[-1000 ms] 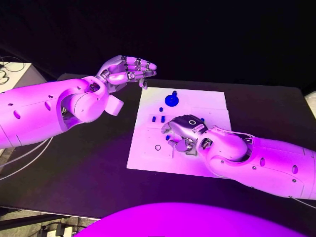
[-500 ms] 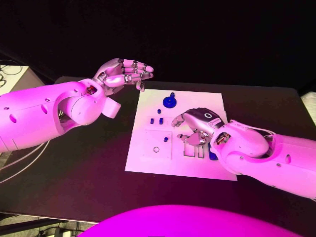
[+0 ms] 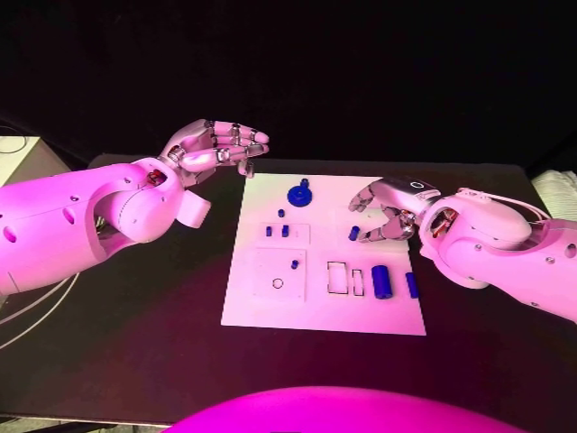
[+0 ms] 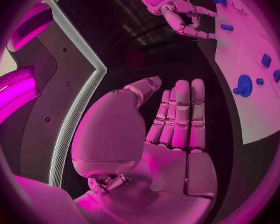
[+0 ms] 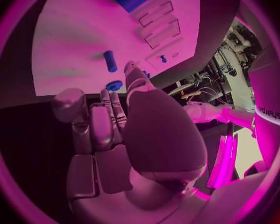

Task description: Assemble the parts on the task board

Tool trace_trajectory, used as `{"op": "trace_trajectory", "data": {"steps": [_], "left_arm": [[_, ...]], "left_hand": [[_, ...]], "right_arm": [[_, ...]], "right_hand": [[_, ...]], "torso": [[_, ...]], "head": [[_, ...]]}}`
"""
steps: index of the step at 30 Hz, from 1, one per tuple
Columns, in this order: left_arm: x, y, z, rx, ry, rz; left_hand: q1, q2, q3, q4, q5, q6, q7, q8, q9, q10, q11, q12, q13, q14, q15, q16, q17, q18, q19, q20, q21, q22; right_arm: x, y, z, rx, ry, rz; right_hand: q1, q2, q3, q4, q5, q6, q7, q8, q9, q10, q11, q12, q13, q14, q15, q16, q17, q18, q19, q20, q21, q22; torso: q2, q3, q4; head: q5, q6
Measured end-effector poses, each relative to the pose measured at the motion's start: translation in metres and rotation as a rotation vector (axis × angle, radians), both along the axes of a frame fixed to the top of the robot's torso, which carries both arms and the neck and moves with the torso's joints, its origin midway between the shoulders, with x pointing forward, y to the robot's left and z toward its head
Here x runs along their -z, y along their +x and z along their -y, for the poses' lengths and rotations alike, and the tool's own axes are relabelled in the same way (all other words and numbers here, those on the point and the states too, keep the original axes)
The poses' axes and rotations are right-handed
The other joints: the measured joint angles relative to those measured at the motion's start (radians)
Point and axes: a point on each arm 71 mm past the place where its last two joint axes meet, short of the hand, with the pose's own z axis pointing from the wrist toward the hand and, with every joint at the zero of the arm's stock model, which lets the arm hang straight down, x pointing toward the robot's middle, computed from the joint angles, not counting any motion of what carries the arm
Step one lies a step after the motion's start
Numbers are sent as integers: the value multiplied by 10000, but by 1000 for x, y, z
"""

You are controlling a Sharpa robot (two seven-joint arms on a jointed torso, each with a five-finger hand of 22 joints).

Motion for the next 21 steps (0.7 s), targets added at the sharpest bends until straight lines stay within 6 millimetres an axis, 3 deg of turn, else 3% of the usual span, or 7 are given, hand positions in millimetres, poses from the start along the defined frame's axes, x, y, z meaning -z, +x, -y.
{"op": "trace_trajectory", "data": {"steps": [3, 9, 14, 15, 21], "left_arm": [[0, 0, 0, 5, 0, 1], [0, 1, 0, -7, 8, 8], [0, 1, 0, -16, 17, 11], [0, 1, 0, -17, 18, 13], [0, 1, -1, -24, 25, 15]], "left_hand": [[0, 0, 0, 0, 0, 0, 0, 0, 0, 0, 0, 0, 0, 0, 0, 0, 0, 0, 0, 0, 0, 0], [0, 0, 0, 0, 0, 0, 0, 0, 0, 1, 0, 0, 0, 0, 0, 0, 1, -1, 0, 0, 0, 1], [0, 0, 0, 0, 0, 0, 0, 0, -1, 1, 0, 0, 0, 0, 0, 0, 1, -1, 0, 0, 0, 1], [0, 0, 0, 0, 0, 0, 0, 0, -1, 1, -1, 0, 0, 0, 0, 0, 1, -1, 0, 0, 0, 1], [0, 0, 0, 0, 0, 0, 0, 0, -2, 1, 0, 0, 1, 0, 0, 0, 1, -1, 0, 0, 0, -9]], "right_arm": [[4, 3, 2, 44, -261, -203], [12, 5, 0, -5, -678, -605], [17, 7, -4, -19, -762, -704], [18, 7, -5, -39, -751, -711], [20, 8, -12, -108, -644, -668]], "right_hand": [[93, -100, -202, 226, 0, -77, -3, -39, 0, -74, 33, 4, 0, 0, 0, 0, -37, 0, -22, 22, -61, -33], [109, -103, -451, 241, 0, -175, -75, -50, 0, -279, 41, 68, 0, -36, 35, 0, -144, 0, -54, 54, -202, -162], [364, 320, -20, 185, -201, -44, 55, 7, 92, 20, -66, 473, 51, 7, -8, 143, 49, 1, 48, 31, 68, 164], [467, 531, 208, 144, -421, 77, 86, 85, 119, 284, -132, 637, 74, 58, -59, 156, 72, 1, 156, -13, 234, 331], [631, 811, 1032, 104, -1152, 344, 130, 158, 129, 1072, -305, 826, 3, 70, -187, 157, 138, -1, 362, -149, 648, 794]], "torso": [[1, 3, 1], [12, -3, 12], [21, -4, 13], [23, -7, 18], [27, -14, 33]], "head": [[-32, 28], [-72, 61], [-100, 68], [-105, 69], [-126, 62]]}}
